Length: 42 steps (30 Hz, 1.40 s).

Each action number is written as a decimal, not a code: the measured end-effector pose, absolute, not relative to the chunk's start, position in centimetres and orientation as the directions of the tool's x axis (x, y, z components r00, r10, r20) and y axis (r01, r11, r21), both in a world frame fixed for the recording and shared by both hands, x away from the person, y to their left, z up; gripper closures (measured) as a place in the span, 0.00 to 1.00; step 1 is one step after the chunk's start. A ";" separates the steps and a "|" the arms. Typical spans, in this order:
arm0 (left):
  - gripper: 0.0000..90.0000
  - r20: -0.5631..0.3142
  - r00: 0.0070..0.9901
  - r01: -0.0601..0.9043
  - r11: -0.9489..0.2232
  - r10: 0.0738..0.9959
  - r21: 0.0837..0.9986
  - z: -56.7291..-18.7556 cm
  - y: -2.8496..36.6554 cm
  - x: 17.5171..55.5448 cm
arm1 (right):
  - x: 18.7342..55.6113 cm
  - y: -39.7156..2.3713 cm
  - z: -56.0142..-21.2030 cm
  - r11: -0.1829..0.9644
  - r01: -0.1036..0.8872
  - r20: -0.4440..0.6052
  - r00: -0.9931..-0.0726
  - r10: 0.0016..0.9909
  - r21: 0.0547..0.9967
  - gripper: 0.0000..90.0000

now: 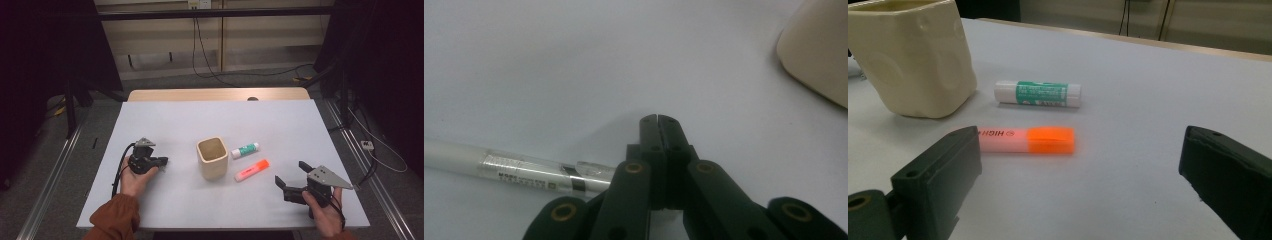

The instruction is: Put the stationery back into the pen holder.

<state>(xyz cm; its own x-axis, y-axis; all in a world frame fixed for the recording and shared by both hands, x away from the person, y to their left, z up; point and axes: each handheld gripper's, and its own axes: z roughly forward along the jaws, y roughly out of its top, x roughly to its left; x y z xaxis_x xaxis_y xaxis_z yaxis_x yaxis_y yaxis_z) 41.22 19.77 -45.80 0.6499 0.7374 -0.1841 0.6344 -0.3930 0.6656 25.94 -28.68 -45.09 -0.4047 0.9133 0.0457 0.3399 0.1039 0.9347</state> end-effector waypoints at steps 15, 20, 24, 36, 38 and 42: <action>1.00 -0.230 0.643 0.665 -0.384 0.730 0.640 -45.6 20.9 40.9 | 25.9 -28.7 -45.0 0.106 0.338 0.043 -0.406 0.913 0.935 0.04; 1.00 -0.242 0.644 0.675 -0.389 0.726 0.628 -45.5 21.2 40.7 | 25.9 -28.6 -45.0 0.106 0.337 0.043 -0.406 0.913 0.936 0.04; 1.00 -0.255 0.639 0.685 -0.386 0.726 0.617 -45.5 21.5 40.6 | 25.9 -28.6 -45.1 0.106 0.337 0.044 -0.408 0.912 0.935 0.04; 1.00 -0.274 0.635 0.702 -0.390 0.722 0.597 -45.3 22.5 40.1 | 25.9 -28.6 -45.0 0.105 0.337 0.045 -0.408 0.912 0.935 0.04; 1.00 -0.272 0.634 0.703 -0.393 0.724 0.593 -45.2 22.7 40.1 | 25.9 -28.6 -45.0 0.105 0.337 0.044 -0.408 0.912 0.936 0.04; 1.00 -0.268 0.630 0.707 -0.395 0.729 0.587 -45.1 23.2 39.6 | 26.0 -28.6 -45.0 0.104 0.338 0.046 -0.406 0.913 0.935 0.04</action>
<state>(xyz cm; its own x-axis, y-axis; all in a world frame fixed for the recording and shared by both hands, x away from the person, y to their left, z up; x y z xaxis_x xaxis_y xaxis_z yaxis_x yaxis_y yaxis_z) 39.65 23.22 -45.07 0.6300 0.7290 -0.2677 0.7066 -0.3952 0.5869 25.96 -28.62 -45.04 -0.4065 0.9125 0.0457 0.3378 0.1036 0.9355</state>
